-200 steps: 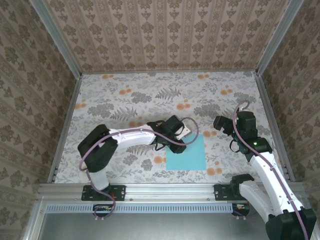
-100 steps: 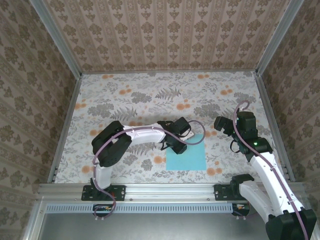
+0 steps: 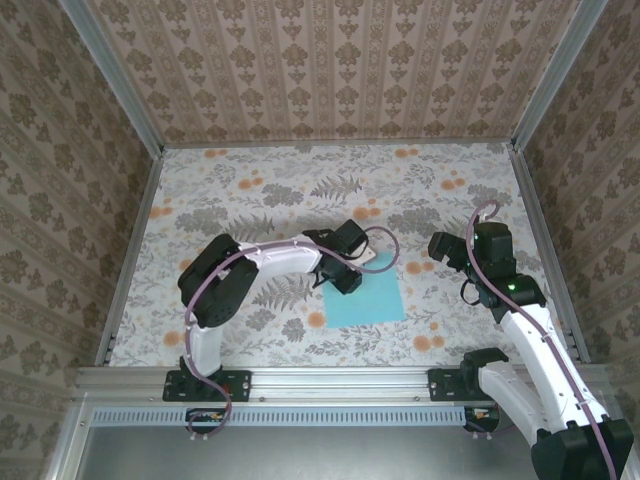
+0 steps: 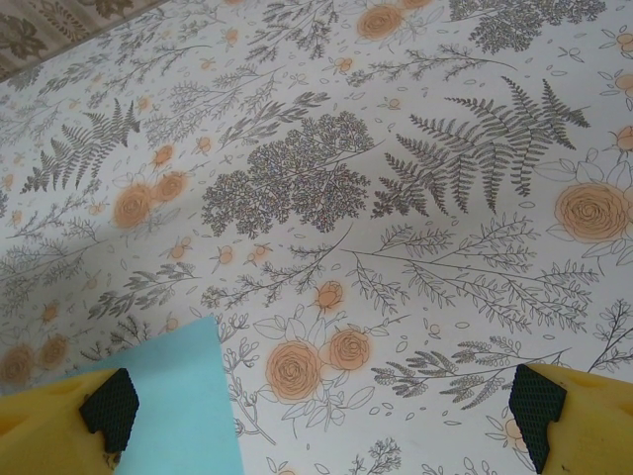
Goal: Fold a paper plane with a square sheet of paper (fold left side to right side)
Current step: Move the square sheet of paper to the center of the table.
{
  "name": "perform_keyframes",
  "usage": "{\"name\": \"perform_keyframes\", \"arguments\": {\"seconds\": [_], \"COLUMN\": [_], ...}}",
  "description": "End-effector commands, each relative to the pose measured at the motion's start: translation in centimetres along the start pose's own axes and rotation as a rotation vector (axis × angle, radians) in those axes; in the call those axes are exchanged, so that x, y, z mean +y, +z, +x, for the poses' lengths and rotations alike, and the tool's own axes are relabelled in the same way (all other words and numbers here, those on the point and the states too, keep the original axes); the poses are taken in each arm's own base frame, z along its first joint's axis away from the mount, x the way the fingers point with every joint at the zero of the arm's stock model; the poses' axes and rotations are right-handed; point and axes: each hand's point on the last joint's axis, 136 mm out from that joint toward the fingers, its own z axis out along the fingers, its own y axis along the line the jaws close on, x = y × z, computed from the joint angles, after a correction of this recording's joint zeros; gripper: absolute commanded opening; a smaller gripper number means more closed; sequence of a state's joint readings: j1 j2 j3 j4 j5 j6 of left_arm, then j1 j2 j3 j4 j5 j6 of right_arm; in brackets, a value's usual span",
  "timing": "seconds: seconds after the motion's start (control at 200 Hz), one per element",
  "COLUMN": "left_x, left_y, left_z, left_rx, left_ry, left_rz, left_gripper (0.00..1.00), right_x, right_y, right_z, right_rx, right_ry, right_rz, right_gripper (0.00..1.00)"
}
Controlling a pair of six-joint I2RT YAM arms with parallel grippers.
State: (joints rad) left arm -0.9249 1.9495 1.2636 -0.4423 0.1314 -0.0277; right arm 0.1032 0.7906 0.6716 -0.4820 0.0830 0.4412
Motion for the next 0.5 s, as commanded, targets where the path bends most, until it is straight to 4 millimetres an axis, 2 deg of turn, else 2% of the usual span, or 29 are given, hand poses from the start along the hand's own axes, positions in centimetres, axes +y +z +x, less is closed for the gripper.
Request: {"name": "perform_keyframes", "arguments": {"seconds": [0.0,0.24,0.395,0.495], "left_x": [2.3,5.5,6.3,6.4], "left_y": [0.5,0.7,0.4,-0.8], "left_z": [1.5,0.1,-0.7,-1.5], "left_rx": [0.064,0.048,0.026,-0.006], "left_ry": [0.030,0.019,0.015,0.014], "left_rz": [-0.022,-0.026,-0.026,-0.027], "left_gripper": [0.23,0.23,0.24,0.27], "right_x": [-0.1,0.1,0.5,0.9], "right_y": [-0.8,-0.5,0.0,0.6], "right_z": [-0.5,0.4,0.9,1.4], "right_rx": [-0.012,0.026,0.063,0.094], "right_ry": [-0.024,-0.020,-0.009,0.004], "right_rz": [0.016,-0.003,-0.022,-0.038], "right_gripper": [1.00,1.00,1.00,1.00]}}
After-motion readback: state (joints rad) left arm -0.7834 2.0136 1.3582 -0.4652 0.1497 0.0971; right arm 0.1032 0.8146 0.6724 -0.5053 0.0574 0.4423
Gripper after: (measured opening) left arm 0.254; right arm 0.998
